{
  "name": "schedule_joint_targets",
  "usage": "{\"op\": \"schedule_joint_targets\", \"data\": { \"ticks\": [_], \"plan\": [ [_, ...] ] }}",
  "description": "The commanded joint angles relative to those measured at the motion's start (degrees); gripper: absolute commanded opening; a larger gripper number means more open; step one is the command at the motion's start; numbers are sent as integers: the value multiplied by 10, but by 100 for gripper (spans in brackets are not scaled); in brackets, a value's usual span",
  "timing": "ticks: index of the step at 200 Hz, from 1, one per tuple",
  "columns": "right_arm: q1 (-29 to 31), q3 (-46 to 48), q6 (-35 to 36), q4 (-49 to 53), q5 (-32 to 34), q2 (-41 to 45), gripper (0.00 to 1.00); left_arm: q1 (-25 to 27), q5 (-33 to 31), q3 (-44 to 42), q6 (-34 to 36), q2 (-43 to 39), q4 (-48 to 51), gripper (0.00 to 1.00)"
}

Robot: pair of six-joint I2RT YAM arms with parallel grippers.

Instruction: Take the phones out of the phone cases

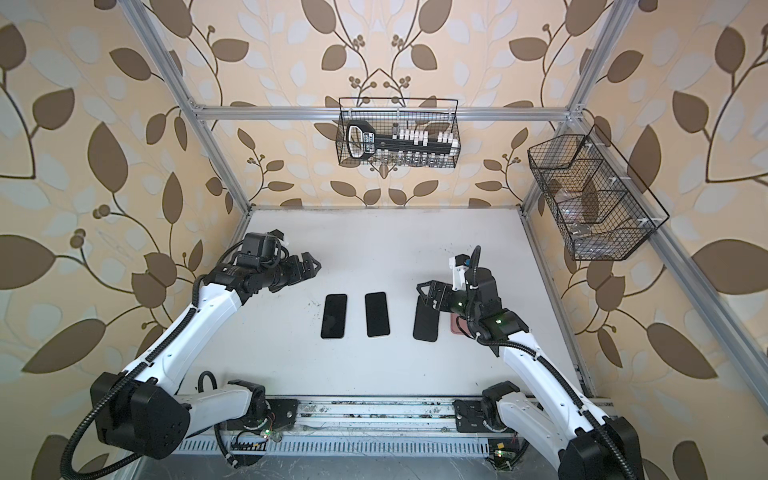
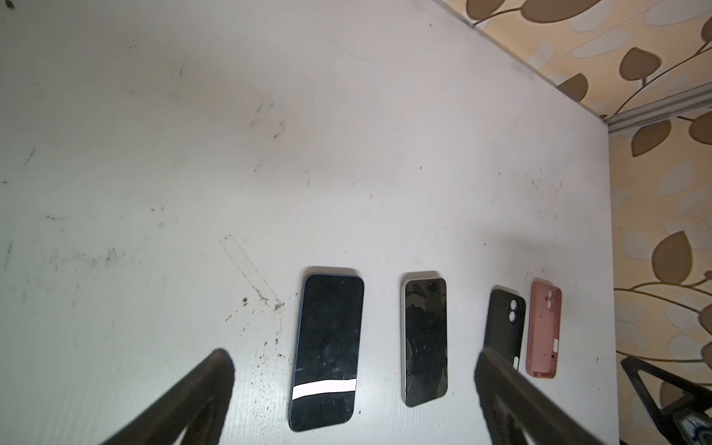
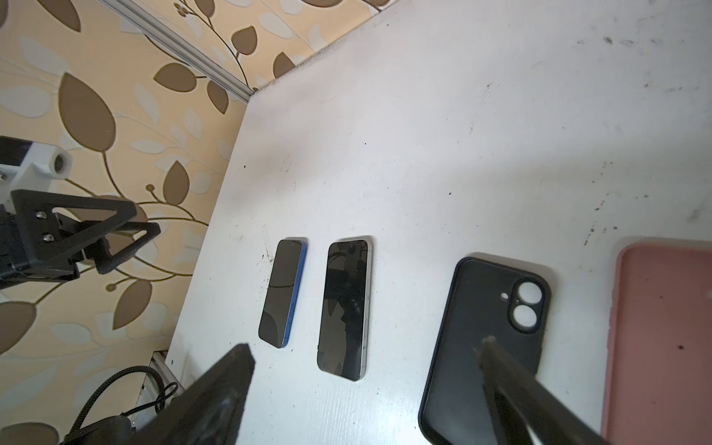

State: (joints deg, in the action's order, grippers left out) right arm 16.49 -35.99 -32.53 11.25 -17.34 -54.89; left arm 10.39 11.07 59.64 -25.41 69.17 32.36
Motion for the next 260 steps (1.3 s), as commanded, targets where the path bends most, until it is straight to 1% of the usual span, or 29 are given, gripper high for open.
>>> {"op": "schedule_joint_targets", "data": {
  "ticks": [1,22,49,60,79,89,93,96,106,121,137,145,163,174,185,197,205,214,232,243,260],
  "plan": [
    [-11,-45,59,41,13,-8,92,-9,-30,3,26,-3,-67,99],
    [-25,-74,88,59,53,-11,93,-12,-46,7,29,5,-85,99],
    [-56,-101,110,68,79,-23,93,-12,-107,-1,27,2,-107,99],
    [-67,-107,118,69,97,-24,93,-12,-141,-19,35,-10,-131,99],
    [-85,-108,126,59,130,-16,93,-12,-232,-60,42,-36,-183,99],
    [-94,-106,129,47,144,-11,95,-12,-267,-77,58,-45,-207,99],
    [-99,-104,130,43,148,-10,99,-12,-277,-82,67,-46,-217,99],
    [-102,-103,133,36,145,-9,100,-12,-286,-86,71,-46,-224,99],
    [-113,-97,144,18,137,-6,100,-12,-315,-99,94,-44,-247,99],
    [-123,-87,145,-9,150,-2,100,-12,-353,-119,134,-31,-285,99],
    [-129,-69,141,-35,184,8,100,-12,-432,-128,132,-21,-288,99],
    [-134,-57,140,-52,197,16,100,-15,-454,-137,143,-19,-292,99],
    [-145,-28,137,-84,229,31,100,-27,-445,-178,189,-20,-335,99],
    [-151,-11,146,-106,242,35,100,-37,-452,-205,180,-22,-361,99],
    [-155,4,165,-129,241,35,100,-45,-476,-231,163,-24,-384,99],
    [-156,15,177,-148,251,32,100,-52,-488,-265,173,-28,-430,99],
    [-156,19,177,-155,267,28,100,-61,-472,-290,181,-30,-468,99],
    [-156,21,182,-157,284,21,100,-73,-432,-310,188,-28,-502,99],
    [-158,35,241,-187,282,3,100,-84,-374,-332,188,-13,-542,99],
    [-157,58,261,-229,285,-12,100,-85,-359,-344,190,0,-561,99],
    [-160,99,285,-308,285,-34,100,-85,-357,-367,208,18,-612,99]
  ]
}}
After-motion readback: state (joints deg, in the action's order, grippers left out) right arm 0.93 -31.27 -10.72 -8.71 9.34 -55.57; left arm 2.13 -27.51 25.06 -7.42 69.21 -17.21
